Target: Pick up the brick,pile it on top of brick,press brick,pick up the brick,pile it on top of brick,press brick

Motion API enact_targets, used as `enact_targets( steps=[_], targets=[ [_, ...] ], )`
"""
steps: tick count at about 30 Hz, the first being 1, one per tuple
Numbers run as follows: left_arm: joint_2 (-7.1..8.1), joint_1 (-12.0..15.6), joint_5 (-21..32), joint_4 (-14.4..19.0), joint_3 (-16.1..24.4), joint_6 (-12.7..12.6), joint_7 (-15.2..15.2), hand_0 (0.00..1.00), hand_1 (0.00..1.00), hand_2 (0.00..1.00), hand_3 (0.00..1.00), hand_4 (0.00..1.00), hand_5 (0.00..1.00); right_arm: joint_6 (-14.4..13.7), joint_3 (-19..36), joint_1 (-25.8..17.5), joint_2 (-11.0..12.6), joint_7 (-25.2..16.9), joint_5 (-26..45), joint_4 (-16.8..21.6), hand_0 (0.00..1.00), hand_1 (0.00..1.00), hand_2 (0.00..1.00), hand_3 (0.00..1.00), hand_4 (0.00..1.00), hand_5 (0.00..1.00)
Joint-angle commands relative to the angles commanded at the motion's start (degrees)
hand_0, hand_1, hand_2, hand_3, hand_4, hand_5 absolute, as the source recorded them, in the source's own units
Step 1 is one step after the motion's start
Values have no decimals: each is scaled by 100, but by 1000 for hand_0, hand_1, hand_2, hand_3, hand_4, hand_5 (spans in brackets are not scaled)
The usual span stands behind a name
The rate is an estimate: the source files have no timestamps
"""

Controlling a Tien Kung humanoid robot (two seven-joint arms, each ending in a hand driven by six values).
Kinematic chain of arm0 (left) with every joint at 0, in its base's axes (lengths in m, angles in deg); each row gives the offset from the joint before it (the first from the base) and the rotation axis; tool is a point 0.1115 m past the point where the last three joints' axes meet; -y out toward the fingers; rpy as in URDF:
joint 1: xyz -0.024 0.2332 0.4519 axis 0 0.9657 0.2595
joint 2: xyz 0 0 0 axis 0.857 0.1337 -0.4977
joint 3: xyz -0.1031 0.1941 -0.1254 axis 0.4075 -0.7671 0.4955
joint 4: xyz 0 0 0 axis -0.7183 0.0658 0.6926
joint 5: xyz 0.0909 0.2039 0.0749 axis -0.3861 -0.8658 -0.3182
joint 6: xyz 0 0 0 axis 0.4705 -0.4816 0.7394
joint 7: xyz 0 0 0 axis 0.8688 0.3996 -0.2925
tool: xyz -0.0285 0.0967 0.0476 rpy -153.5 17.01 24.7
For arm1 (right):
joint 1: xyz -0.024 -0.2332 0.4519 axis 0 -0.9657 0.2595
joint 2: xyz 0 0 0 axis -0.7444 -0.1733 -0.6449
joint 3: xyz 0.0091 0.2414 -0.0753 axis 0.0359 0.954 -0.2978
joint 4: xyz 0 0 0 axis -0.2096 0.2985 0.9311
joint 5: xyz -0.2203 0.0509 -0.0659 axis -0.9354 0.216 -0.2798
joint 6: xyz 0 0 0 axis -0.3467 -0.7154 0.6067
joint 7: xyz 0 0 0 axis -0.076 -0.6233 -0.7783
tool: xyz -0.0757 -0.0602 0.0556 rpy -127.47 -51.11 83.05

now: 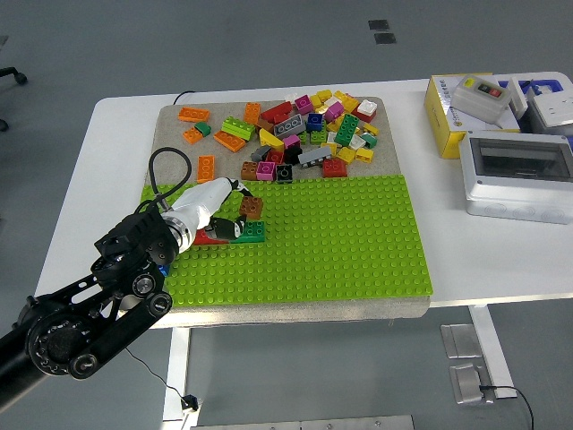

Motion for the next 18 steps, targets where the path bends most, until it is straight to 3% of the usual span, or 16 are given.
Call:
enact_targets(
  steps=[9, 11, 18],
  targets=[
    [-124, -170, 107, -313, -367, -490, 37, 988, 928, 904, 564, 511, 148, -15, -26, 17, -4, -14, 2, 0, 710, 675, 695, 781, 609, 998],
    [-138, -181, 119, -398, -382, -572, 53, 978, 910, 884, 564, 558, 181, -17, -40, 18, -6, -17, 14, 0, 710, 674, 696, 783, 609, 998],
    [-150, -175, 199, -502, -406, -619, 139, 975, 905, 876, 565, 569, 182, -19, -61, 14, -6, -25, 13, 0, 708, 674, 695, 782, 611, 998]
  ],
)
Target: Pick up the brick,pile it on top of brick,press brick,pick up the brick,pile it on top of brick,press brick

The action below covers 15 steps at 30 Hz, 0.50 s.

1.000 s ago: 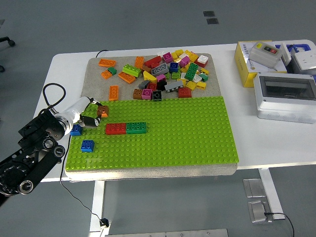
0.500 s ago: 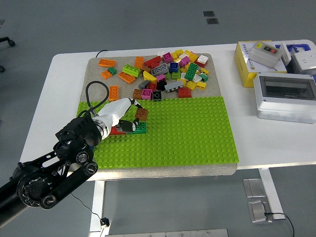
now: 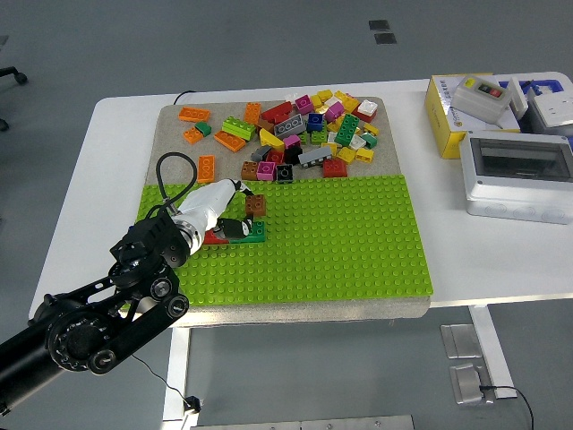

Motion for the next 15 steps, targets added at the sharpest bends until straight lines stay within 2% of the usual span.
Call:
enact_targets(
  steps=[9, 15],
  targets=[
    [78, 5, 147, 95, -132, 66, 118, 975, 908, 878, 570, 579, 203, 6, 15, -5, 14, -2, -34, 0, 708, 673, 694, 781, 611, 998],
    [99, -34, 217, -1, -230, 55, 49, 978, 915, 886, 575, 564, 189, 12, 16, 0, 11, -2, -47, 0, 709, 673, 694, 783, 613, 998]
  ],
)
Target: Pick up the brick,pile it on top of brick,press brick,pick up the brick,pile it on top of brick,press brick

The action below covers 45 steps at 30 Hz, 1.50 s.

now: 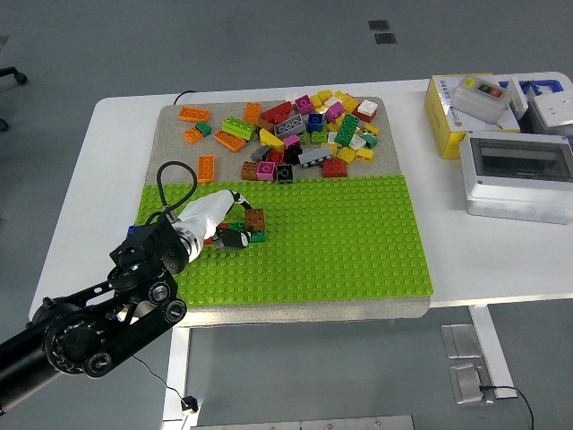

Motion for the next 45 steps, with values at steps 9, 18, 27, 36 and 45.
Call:
enact_targets(
  steps=[9, 18, 27, 36, 45],
  targets=[
    [-24, -12, 63, -198, -83, -24, -109, 970, 910, 890, 572, 565, 209, 5, -29, -4, -6, -20, 24, 0, 709, 669, 692, 779, 614, 998],
    [-50, -39, -17, -345, -140, -52, -265, 970, 910, 890, 574, 563, 210, 12, -99, -5, -12, -49, 92, 0, 709, 669, 693, 779, 614, 998],
    [-58, -33, -97, -368, -132, -25, -293, 969, 911, 890, 574, 563, 212, 15, -161, -7, -9, -68, 148, 0, 707, 664, 692, 779, 614, 998],
    [-58, -45, -225, -376, -123, 2, -349, 969, 912, 891, 575, 561, 209, 18, -158, -4, -11, -66, 140, 0, 708, 664, 692, 780, 613, 998],
    [-57, -55, -302, -362, -138, 15, -398, 968, 912, 894, 575, 561, 206, 20, -124, -9, -15, -52, 99, 0, 708, 663, 691, 779, 613, 998]
  ],
)
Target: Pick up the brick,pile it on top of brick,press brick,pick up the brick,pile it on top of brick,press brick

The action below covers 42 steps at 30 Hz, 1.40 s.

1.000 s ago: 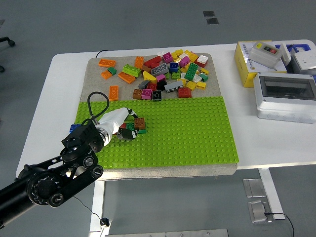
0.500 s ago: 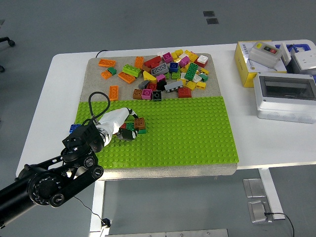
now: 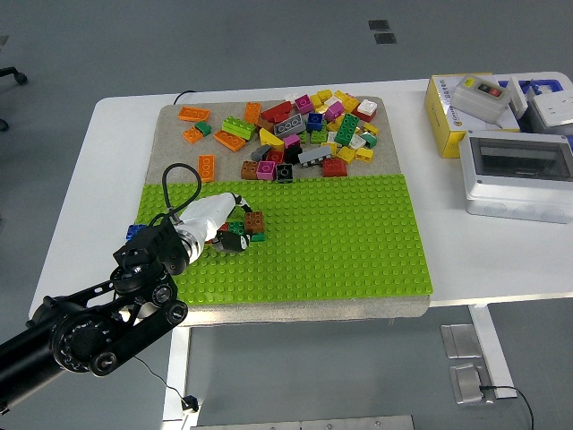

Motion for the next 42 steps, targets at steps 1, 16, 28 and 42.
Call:
enact_targets(
  steps=[1, 16, 28, 42],
  targets=[
    [0, -2, 0, -2, -5, 4, -8, 968, 912, 894, 575, 561, 206, 1, -1, -1, 0, 0, -1, 0, 708, 663, 691, 779, 613, 998],
    [17, 3, -52, -81, -11, 122, -32, 968, 912, 897, 575, 559, 191, 5, -33, -7, 4, -9, 31, 0, 709, 662, 690, 778, 612, 998],
    [15, 0, -53, -153, -25, 122, -45, 968, 913, 897, 576, 554, 186, 6, -63, -2, 4, -21, 63, 0, 706, 662, 688, 778, 611, 998],
    [17, 2, -82, -122, -28, 166, -84, 968, 928, 937, 783, 557, 168, 6, -116, -4, 8, -36, 111, 0, 707, 661, 687, 777, 611, 998]
  ],
)
